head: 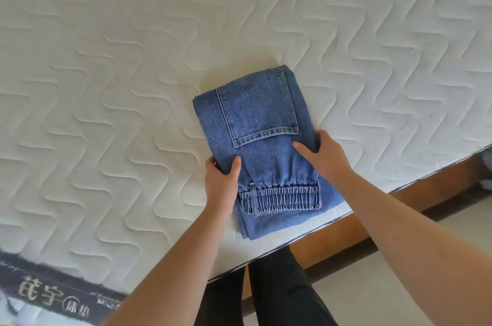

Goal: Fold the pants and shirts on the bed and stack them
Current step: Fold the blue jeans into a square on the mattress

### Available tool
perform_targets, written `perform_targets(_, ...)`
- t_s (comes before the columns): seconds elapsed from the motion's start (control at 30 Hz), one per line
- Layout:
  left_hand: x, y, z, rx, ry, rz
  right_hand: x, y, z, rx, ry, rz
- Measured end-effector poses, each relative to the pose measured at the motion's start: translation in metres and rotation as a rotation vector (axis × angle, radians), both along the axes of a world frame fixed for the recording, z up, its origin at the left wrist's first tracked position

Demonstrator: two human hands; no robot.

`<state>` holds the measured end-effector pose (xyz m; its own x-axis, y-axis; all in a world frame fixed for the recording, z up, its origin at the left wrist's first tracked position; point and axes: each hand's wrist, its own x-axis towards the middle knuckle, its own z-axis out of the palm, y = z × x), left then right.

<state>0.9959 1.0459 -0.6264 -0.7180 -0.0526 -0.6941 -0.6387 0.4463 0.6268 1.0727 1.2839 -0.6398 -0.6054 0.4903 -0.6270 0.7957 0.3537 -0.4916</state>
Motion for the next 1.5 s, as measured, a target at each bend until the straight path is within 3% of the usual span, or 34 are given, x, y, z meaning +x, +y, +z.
perform_targets(0.17,0.044,0.0,0.005,-0.013,-0.156,-0.136,0.033,-0.012,0.001,0.053,-0.14,0.086)
perform_targets(0.27,0.051,-0.001,0.005,-0.045,-0.116,-0.154,0.032,-0.015,0.002,0.082,-0.142,0.132)
perform_targets(0.43,0.054,-0.007,0.002,-0.047,-0.072,-0.109,0.044,-0.019,0.009,0.078,-0.091,0.061)
perform_targets(0.77,0.074,-0.013,-0.004,-0.146,-0.145,-0.13,0.063,-0.053,0.006,0.233,-0.282,-0.074)
perform_targets(1.0,0.035,-0.013,0.02,-0.328,-0.387,-0.481,0.05,-0.049,0.03,0.141,-0.425,-0.057)
perform_targets(1.07,0.022,-0.019,0.043,-0.432,-0.283,-0.791,0.051,-0.048,0.054,0.159,-0.43,0.039)
perform_targets(1.13,0.013,-0.028,0.074,-0.511,-0.039,-1.021,0.058,-0.052,0.085,0.236,-0.408,0.19)
perform_targets(1.37,-0.005,-0.055,0.185,-0.486,0.691,-1.404,0.075,-0.088,0.201,0.314,-0.083,0.331)
perform_targets(1.5,-0.016,-0.071,0.265,-0.378,0.979,-1.445,0.072,-0.116,0.273,0.448,0.108,0.404)
